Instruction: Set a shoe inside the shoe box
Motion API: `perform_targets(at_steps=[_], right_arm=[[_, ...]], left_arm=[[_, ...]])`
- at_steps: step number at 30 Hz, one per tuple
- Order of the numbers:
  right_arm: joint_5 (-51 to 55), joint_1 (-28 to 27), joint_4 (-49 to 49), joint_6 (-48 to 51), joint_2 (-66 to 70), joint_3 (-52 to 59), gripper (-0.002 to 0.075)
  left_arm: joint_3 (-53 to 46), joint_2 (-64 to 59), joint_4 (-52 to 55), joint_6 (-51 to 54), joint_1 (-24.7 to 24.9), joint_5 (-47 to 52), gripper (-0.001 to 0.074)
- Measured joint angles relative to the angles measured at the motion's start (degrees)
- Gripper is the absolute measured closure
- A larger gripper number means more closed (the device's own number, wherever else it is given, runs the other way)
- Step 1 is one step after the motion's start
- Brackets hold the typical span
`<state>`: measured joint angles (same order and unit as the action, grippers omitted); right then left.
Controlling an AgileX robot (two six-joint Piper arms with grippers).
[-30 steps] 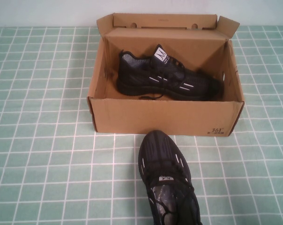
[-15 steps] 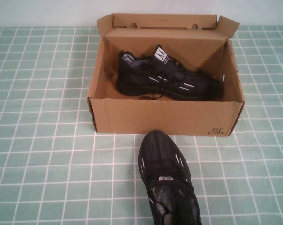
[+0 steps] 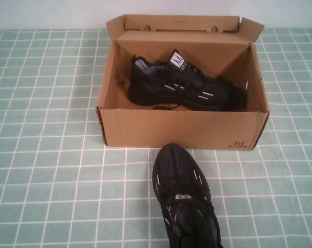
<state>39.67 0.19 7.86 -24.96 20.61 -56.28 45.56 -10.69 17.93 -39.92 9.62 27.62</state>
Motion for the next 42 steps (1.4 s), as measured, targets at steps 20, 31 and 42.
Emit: perform_targets(at_steps=[20,31,42], right_arm=[[20.09,2.0,-45.11,34.48,19.44,6.53,0.0734],[17.32,17.89,-48.33,38.85,32.96,6.53,0.0734],[3.93,45.22,-36.86,25.69,47.07,4.65,0.0734]], left_arm=[[-3.7,-6.39,2.66,0.59,0.0,17.64,0.0739],[-3.7,-6.6,2.18,0.59,0.0,19.25,0.074],[-3.7,-6.6,0.76,0.59,0.0,20.75,0.0739]])
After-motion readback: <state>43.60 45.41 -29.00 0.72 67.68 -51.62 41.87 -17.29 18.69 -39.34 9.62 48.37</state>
